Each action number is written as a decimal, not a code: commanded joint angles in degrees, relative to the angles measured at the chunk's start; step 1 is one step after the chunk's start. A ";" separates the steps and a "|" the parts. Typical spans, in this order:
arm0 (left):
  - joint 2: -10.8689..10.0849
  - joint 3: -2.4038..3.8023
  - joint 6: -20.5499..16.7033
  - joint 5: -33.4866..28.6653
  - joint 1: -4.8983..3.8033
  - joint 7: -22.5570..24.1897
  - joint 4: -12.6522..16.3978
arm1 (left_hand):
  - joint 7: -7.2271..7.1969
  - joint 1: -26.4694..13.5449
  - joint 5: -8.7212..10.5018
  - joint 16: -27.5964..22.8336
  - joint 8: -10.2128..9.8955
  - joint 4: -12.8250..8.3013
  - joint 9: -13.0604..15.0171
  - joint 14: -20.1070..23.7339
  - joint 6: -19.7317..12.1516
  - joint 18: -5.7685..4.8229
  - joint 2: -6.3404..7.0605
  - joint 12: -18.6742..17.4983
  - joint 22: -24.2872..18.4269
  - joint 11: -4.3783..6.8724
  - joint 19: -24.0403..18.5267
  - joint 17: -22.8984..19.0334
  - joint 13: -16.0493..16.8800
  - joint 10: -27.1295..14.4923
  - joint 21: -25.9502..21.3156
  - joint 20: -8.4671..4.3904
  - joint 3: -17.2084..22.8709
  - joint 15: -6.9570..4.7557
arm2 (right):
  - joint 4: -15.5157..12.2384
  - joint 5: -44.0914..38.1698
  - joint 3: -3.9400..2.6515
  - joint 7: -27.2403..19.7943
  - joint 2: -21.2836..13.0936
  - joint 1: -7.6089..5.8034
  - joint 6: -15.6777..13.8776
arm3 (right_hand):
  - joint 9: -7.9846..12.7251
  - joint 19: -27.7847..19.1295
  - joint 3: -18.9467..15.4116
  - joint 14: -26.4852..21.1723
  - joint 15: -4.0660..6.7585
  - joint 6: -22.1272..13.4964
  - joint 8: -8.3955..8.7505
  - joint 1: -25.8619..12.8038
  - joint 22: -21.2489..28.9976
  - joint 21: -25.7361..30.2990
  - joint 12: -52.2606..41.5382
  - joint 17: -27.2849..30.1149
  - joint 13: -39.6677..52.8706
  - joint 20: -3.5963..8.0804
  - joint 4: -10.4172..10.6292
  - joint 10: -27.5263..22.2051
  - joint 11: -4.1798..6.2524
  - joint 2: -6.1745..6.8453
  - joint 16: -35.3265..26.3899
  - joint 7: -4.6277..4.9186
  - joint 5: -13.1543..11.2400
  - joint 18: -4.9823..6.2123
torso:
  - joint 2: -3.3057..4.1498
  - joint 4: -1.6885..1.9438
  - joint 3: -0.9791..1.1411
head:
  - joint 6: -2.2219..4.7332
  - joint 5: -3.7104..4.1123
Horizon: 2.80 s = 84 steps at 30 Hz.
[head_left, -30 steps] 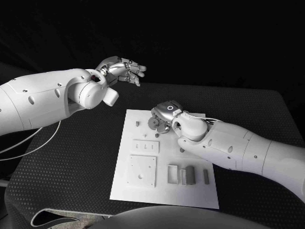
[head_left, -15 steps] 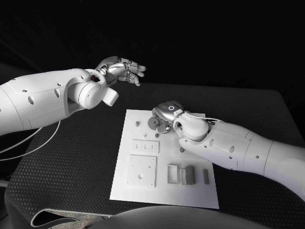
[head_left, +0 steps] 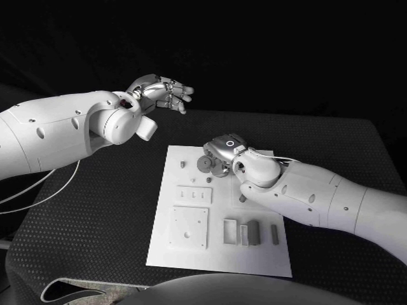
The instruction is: Assemble the parts on the task board
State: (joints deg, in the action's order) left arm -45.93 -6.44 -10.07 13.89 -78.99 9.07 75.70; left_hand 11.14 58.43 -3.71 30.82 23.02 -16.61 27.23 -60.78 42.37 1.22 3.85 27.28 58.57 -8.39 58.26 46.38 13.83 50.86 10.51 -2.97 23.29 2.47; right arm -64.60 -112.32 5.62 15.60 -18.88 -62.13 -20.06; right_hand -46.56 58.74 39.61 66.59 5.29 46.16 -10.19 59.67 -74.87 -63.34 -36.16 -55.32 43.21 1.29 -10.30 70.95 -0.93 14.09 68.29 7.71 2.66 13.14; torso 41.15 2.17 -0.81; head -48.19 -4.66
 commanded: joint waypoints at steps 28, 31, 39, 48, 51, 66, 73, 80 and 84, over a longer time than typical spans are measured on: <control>0.23 0.05 0.76 0.14 -0.07 0.49 0.02 | 0.69 -0.47 0.37 0.30 -0.29 0.01 -0.10 0.54 -0.59 0.81 0.01 -0.37 0.09 -0.10 0.04 -0.10 0.04 -0.52 -0.31 -0.31 -0.43 -0.02 | 1.13 4.69 0.01 -2.23 0.29 0.02 2.47 | 2.92 -0.36 0.26 -0.46 -0.43 -1.35 3.03 -1.28 -0.25 0.33 -0.40 0.00 -0.13 -0.21 1.74 -0.48 -0.31 -1.07 0.46 0.11 0.12 1.86 | -0.03 -0.01 -0.01 | 0.14 -0.13; 0.24 0.05 0.75 0.14 -0.07 0.48 0.01 | 0.69 -0.47 0.37 0.30 -0.29 0.00 -0.11 0.54 -0.59 0.81 0.01 -0.37 0.09 -0.10 0.04 -0.10 0.04 -0.53 -0.31 -0.31 -0.43 -0.02 | 1.36 4.91 0.01 -2.43 0.44 0.02 2.66 | 3.33 -0.35 0.37 -0.47 -0.42 -1.69 3.39 -1.22 -0.26 0.31 -0.46 -0.02 -0.10 -0.20 1.97 -0.47 -0.30 -0.89 0.52 0.10 0.13 1.86 | -0.02 0.04 -0.02 | 0.17 -0.14; 0.13 0.05 0.58 0.14 -0.07 0.40 0.07 | 0.70 -0.47 0.37 0.30 -0.29 0.00 -0.11 0.54 -0.61 0.82 0.00 -0.38 0.10 -0.10 0.05 -0.10 0.04 -0.54 -0.32 -0.31 -0.45 -0.02 | 2.22 5.80 0.01 -3.03 0.96 0.02 4.28 | 4.01 -0.38 0.58 -0.61 -0.37 -2.18 3.93 -1.27 -0.26 0.33 -0.47 -0.03 -0.09 -0.21 2.62 -0.66 -0.26 -1.59 0.55 0.06 0.12 1.86 | -0.01 0.11 -0.12 | 0.21 -0.24; -0.03 0.05 0.47 0.14 -0.08 0.37 0.18 | 0.75 -0.52 0.38 0.30 -0.35 0.00 -0.14 0.54 -0.76 0.83 0.04 -0.45 0.11 -0.14 0.07 -0.11 0.01 -0.65 -0.35 -0.30 -0.52 0.00 | 2.39 5.96 0.01 -3.37 1.01 0.02 4.79 | 4.82 -1.01 -0.13 -1.15 -0.66 -0.25 3.43 -1.87 -0.48 0.35 -0.63 -0.17 0.09 -0.32 2.40 -1.15 -0.57 -7.00 0.72 0.39 0.13 1.86 | -0.01 0.08 -0.13 | 0.15 -0.42; -0.04 0.05 0.49 0.14 -0.08 0.35 0.19 | 0.76 -0.51 0.38 0.30 -0.36 0.00 -0.14 0.54 -0.77 0.83 0.04 -0.46 0.12 -0.14 0.07 -0.11 0.01 -0.66 -0.36 -0.30 -0.52 0.00 | 2.38 5.93 0.01 -2.93 1.03 0.02 4.42 | 4.86 -1.09 -0.52 -1.13 -0.67 1.75 2.59 -2.04 -0.60 0.22 -0.82 -0.22 0.19 -0.34 1.72 -1.12 -0.60 -7.57 0.88 0.38 0.13 1.86 | -0.01 0.04 -0.12 | 0.09 -0.41; -0.04 0.05 0.54 0.14 -0.08 0.32 0.18 | 0.78 -0.51 0.38 0.31 -0.37 0.00 -0.15 0.54 -0.83 0.84 0.03 -0.48 0.13 -0.15 0.08 -0.11 0.01 -0.70 -0.38 -0.29 -0.54 0.01 | 2.32 5.07 0.01 -1.04 1.06 0.02 1.65 | 4.13 -0.65 -0.95 -0.76 0.58 8.45 -0.48 -2.78 -0.58 0.01 -1.07 -0.01 0.18 -0.20 0.30 -0.75 0.79 -6.25 1.05 -1.12 0.11 1.86 | 0.00 -0.01 0.02 | 0.13 -0.38; -0.09 0.05 0.56 0.14 -0.08 0.30 0.19 | 0.79 -0.51 0.38 0.31 -0.37 0.00 -0.15 0.55 -0.85 0.85 0.02 -0.49 0.13 -0.15 0.09 -0.11 0.01 -0.72 -0.40 -0.29 -0.55 0.01 | 2.52 4.28 0.01 0.41 0.98 0.02 1.20 | 4.00 -0.40 -1.04 -0.63 0.67 8.70 -0.58 -3.94 -0.43 0.11 -1.01 0.13 0.07 -0.19 1.39 -0.63 0.87 -4.55 0.99 -1.20 0.11 1.86 | -0.02 -0.05 -0.02 | 0.18 -0.32; -0.14 0.05 0.55 0.14 -0.08 0.27 0.13 | 0.79 -0.48 0.38 0.31 -0.37 -0.01 -0.15 0.55 -0.87 0.86 0.03 -0.50 0.14 -0.16 0.08 -0.12 0.01 -0.73 -0.41 -0.29 -0.55 0.02 | 1.96 4.28 0.01 0.36 0.41 0.02 0.12 | 4.14 -0.18 -0.57 -0.62 0.53 7.60 0.10 -5.29 -0.20 0.37 -0.81 0.36 -0.11 -0.07 3.62 -0.67 0.68 -1.39 0.82 -0.97 0.10 1.86 | -0.05 -0.04 -0.04 | 0.33 -0.22; -0.18 0.05 0.48 0.14 -0.08 0.27 -0.13 | 0.84 -0.41 0.37 0.30 -0.42 -0.03 -0.18 0.56 -1.01 0.87 0.08 -0.58 0.15 -0.19 0.08 -0.12 -0.02 -0.86 -0.45 -0.28 -0.56 0.03 | 1.06 4.51 0.01 -0.08 -0.11 0.02 -1.54 | 4.91 -0.29 -0.83 -0.81 -0.12 4.37 1.95 -5.72 -0.11 0.57 -0.70 0.46 -0.16 -0.04 4.28 -0.94 -0.07 1.77 0.68 -0.13 0.10 1.86 | -0.05 -0.07 -0.02 | 0.66 -0.12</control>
State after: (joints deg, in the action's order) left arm -46.13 -6.43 -10.08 13.91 -79.00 8.99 75.64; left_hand 10.94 58.43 -3.71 30.82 22.80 -16.64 27.14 -60.69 41.75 1.22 3.85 27.01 58.62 -8.60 58.26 46.33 13.81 50.23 10.29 -2.97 23.00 2.55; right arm -63.16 -107.24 5.64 15.47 -18.85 -62.13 -19.47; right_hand -41.78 58.27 38.68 65.88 5.61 51.57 -8.55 53.96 -74.94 -63.03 -36.84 -54.89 43.10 1.23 -6.37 70.19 -0.66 15.46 69.00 7.39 2.66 13.17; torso 41.11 2.14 -0.83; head -47.74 -4.82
